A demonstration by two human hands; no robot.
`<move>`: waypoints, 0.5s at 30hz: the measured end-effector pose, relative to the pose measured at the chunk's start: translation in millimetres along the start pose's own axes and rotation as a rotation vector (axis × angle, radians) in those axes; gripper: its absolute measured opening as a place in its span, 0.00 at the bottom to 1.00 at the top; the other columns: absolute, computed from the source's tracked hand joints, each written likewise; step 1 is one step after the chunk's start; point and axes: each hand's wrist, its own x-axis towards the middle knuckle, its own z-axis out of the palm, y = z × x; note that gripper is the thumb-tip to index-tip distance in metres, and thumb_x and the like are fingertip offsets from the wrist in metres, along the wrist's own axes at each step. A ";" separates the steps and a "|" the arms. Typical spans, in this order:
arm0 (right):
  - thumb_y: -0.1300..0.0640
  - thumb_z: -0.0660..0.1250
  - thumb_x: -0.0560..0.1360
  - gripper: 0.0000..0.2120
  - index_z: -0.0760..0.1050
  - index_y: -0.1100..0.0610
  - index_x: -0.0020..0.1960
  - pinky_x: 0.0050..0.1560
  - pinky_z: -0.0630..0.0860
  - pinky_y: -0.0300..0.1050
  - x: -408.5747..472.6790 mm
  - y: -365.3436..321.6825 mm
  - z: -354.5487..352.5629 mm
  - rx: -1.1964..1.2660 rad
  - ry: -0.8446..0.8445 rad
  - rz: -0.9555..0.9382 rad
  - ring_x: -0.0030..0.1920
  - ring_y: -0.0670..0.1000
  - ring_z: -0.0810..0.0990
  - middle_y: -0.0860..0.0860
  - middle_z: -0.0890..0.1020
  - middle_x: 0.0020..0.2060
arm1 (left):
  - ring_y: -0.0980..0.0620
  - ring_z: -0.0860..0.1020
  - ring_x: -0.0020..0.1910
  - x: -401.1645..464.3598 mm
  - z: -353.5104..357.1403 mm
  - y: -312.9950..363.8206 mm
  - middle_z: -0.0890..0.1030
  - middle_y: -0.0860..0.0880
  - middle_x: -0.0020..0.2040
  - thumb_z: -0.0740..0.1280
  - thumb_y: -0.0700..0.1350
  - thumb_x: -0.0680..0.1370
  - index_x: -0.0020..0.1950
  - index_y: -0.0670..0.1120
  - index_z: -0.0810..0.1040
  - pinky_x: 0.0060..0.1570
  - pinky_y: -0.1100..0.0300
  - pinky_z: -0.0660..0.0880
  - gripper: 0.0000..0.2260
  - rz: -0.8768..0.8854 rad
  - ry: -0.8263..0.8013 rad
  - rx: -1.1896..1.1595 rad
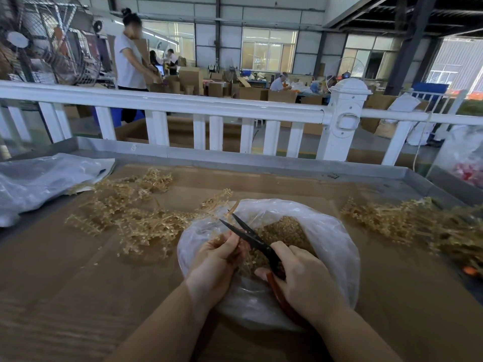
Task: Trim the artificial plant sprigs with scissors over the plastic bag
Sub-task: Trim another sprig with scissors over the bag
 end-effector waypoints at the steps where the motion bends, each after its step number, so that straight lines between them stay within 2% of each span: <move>1: 0.35 0.59 0.74 0.20 0.72 0.49 0.56 0.43 0.67 0.35 0.6 -0.4 -0.1 0.005 -0.003 -0.004 0.43 0.47 0.77 0.45 0.78 0.42 | 0.54 0.81 0.32 0.2 0.0 -0.1 0.82 0.45 0.34 0.65 0.36 0.73 0.41 0.39 0.78 0.34 0.64 0.79 0.03 -0.003 -0.005 -0.008; 3: 0.35 0.59 0.75 0.20 0.72 0.50 0.56 0.42 0.68 0.34 0.9 -0.5 -1.0 0.015 -0.012 -0.015 0.42 0.46 0.77 0.45 0.78 0.40 | 0.52 0.82 0.35 -0.3 0.5 0.5 0.82 0.44 0.36 0.65 0.36 0.73 0.41 0.38 0.79 0.37 0.61 0.80 0.04 -0.012 -0.023 -0.021; 6: 0.35 0.59 0.75 0.21 0.73 0.51 0.56 0.42 0.72 0.37 0.7 -0.2 -2.2 0.020 -0.006 -0.023 0.41 0.47 0.78 0.46 0.79 0.40 | 0.49 0.82 0.39 -0.8 1.0 -0.2 0.82 0.42 0.39 0.67 0.38 0.71 0.44 0.38 0.77 0.49 0.55 0.79 0.04 0.000 -0.028 0.009; 9: 0.34 0.58 0.74 0.22 0.73 0.50 0.56 0.43 0.74 0.38 0.1 -0.8 -2.3 0.016 0.004 -0.024 0.41 0.46 0.78 0.46 0.79 0.39 | 0.50 0.83 0.40 0.1 0.7 -2.9 0.83 0.43 0.40 0.64 0.35 0.75 0.47 0.40 0.77 0.48 0.56 0.79 0.04 0.047 -0.011 0.001; 11: 0.34 0.59 0.73 0.22 0.74 0.51 0.55 0.42 0.75 0.40 -0.2 -1.8 -2.2 0.038 0.024 -0.014 0.40 0.47 0.78 0.47 0.80 0.39 | 0.48 0.83 0.45 1.1 -0.5 -3.2 0.83 0.41 0.46 0.64 0.38 0.76 0.53 0.39 0.77 0.49 0.55 0.80 0.07 0.057 -0.019 -0.012; 13: 0.34 0.58 0.72 0.24 0.76 0.52 0.53 0.41 0.75 0.40 -1.2 -2.4 -2.2 0.057 0.056 0.001 0.39 0.48 0.79 0.47 0.81 0.38 | 0.48 0.82 0.47 1.5 -0.7 -2.0 0.83 0.40 0.49 0.67 0.44 0.73 0.56 0.38 0.77 0.46 0.57 0.80 0.14 0.050 -0.022 -0.012; 15: 0.34 0.59 0.72 0.23 0.77 0.52 0.51 0.39 0.72 0.37 -2.4 -2.8 -1.9 0.067 0.089 0.016 0.39 0.47 0.78 0.47 0.80 0.37 | 0.51 0.83 0.42 1.9 -0.4 -0.7 0.83 0.42 0.46 0.68 0.45 0.70 0.54 0.37 0.78 0.42 0.61 0.79 0.16 0.037 0.009 -0.026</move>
